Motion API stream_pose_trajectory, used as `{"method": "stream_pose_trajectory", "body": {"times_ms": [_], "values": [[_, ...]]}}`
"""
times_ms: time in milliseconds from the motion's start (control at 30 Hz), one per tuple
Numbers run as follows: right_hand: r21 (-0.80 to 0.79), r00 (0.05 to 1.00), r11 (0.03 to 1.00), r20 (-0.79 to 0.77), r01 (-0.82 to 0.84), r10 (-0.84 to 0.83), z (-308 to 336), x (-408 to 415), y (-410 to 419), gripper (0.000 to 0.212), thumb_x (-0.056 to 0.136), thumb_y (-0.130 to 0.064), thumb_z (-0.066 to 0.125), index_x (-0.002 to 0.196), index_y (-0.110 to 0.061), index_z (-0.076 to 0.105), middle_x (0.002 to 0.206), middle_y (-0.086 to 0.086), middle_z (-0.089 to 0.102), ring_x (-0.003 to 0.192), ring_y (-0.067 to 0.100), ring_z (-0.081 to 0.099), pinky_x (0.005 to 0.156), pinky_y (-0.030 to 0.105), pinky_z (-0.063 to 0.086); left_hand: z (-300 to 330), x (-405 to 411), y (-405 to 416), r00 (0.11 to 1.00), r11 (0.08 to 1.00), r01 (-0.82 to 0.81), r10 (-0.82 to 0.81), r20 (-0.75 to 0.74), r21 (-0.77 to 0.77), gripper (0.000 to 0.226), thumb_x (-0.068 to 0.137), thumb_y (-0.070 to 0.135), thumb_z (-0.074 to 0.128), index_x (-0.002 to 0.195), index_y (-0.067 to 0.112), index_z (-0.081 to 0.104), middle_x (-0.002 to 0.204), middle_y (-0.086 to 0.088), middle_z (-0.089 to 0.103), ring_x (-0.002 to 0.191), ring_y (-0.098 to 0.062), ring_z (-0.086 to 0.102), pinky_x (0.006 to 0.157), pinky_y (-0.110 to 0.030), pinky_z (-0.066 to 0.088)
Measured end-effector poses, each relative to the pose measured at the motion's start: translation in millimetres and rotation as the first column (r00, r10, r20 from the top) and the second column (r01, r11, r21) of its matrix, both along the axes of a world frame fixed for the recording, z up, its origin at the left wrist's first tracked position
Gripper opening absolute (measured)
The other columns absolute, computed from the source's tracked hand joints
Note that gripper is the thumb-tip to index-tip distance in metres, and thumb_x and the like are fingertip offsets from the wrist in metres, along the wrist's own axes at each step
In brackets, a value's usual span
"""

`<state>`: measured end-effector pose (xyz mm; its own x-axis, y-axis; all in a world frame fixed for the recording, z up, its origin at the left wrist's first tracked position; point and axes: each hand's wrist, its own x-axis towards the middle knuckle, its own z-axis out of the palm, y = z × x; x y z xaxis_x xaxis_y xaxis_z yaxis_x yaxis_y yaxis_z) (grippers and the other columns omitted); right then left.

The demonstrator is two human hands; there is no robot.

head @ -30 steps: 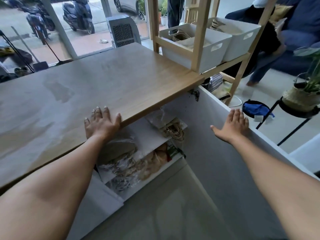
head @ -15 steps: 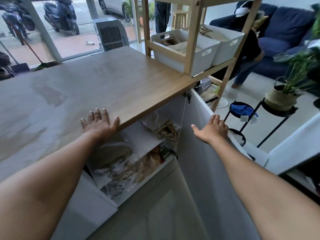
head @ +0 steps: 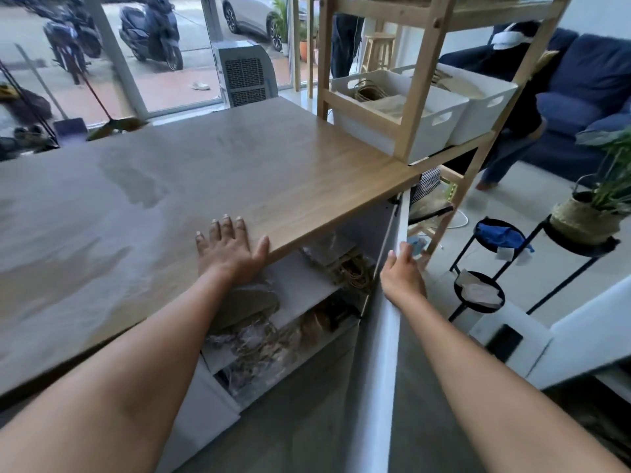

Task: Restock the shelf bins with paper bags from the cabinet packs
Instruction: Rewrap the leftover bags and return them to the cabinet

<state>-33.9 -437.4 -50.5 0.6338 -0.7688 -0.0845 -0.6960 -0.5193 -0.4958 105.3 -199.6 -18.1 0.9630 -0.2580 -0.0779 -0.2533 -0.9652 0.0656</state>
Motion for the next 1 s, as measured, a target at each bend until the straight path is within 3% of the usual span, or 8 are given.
{"method": "stream_pose_trajectory", "body": {"times_ms": [133, 233, 367, 833, 1000], "values": [[0.264, 0.951, 0.935, 0.131, 0.238, -0.279, -6, 26, 23, 0.056, 0.102, -0.043, 0.016, 0.152, -0.018, 0.011, 0.143, 0.02, 0.047, 0.121, 0.041, 0.053, 0.098, 0.049, 0.041, 0, 0, 0, 1.0, 1.0, -0.003, 0.003, -0.002, -0.007, 0.081, 0.092, 0.066, 0.016, 0.155, 0.017, 0.007, 0.163, -0.007, -0.001, 0.151, -0.026, -0.002, 0.12, -0.05, -0.003], [0.413, 0.891, 0.837, 0.114, 0.36, -0.439, -7, 47, 32, 0.062, 0.102, -0.045, 0.017, 0.145, -0.003, 0.031, 0.137, 0.024, 0.051, 0.12, 0.042, 0.052, 0.098, 0.047, 0.041, 1, -1, -2, 1.0, 1.0, 0.002, -0.003, -0.009, -0.014, 0.08, 0.093, 0.065, 0.015, 0.156, 0.016, 0.006, 0.163, -0.007, -0.002, 0.151, -0.026, -0.004, 0.12, -0.051, -0.004], [0.477, 0.876, 0.806, 0.136, 0.351, -0.463, -4, 73, 48, 0.062, 0.102, -0.044, 0.017, 0.133, 0.002, 0.047, 0.133, 0.024, 0.054, 0.119, 0.039, 0.054, 0.098, 0.042, 0.042, 1, 1, 0, 1.0, 1.0, -0.002, 0.001, -0.018, -0.027, 0.079, 0.093, 0.064, 0.015, 0.156, 0.016, 0.004, 0.163, -0.008, -0.005, 0.15, -0.027, -0.006, 0.119, -0.052, -0.006], [0.663, 0.711, 0.619, 0.182, 0.421, -0.679, 2, 131, 83, 0.058, 0.103, -0.043, 0.018, 0.133, -0.001, 0.044, 0.138, 0.023, 0.045, 0.127, 0.038, 0.042, 0.104, 0.044, 0.034, 0, 4, 5, 0.999, 0.999, 0.033, -0.034, -0.034, -0.042, 0.078, 0.094, 0.064, 0.01, 0.155, 0.017, -0.002, 0.162, -0.009, -0.01, 0.15, -0.028, -0.011, 0.119, -0.053, -0.007], [0.764, 0.705, 0.522, 0.127, 0.379, -0.698, 18, 115, 83, 0.05, 0.103, -0.036, 0.027, 0.136, -0.002, 0.039, 0.141, 0.022, 0.039, 0.128, 0.036, 0.041, 0.104, 0.04, 0.035, 2, 3, 7, 0.998, 0.998, 0.034, -0.036, -0.046, -0.048, 0.078, 0.095, 0.063, 0.012, 0.155, 0.016, -0.001, 0.163, -0.01, -0.008, 0.15, -0.029, -0.01, 0.119, -0.053, -0.008]]}}
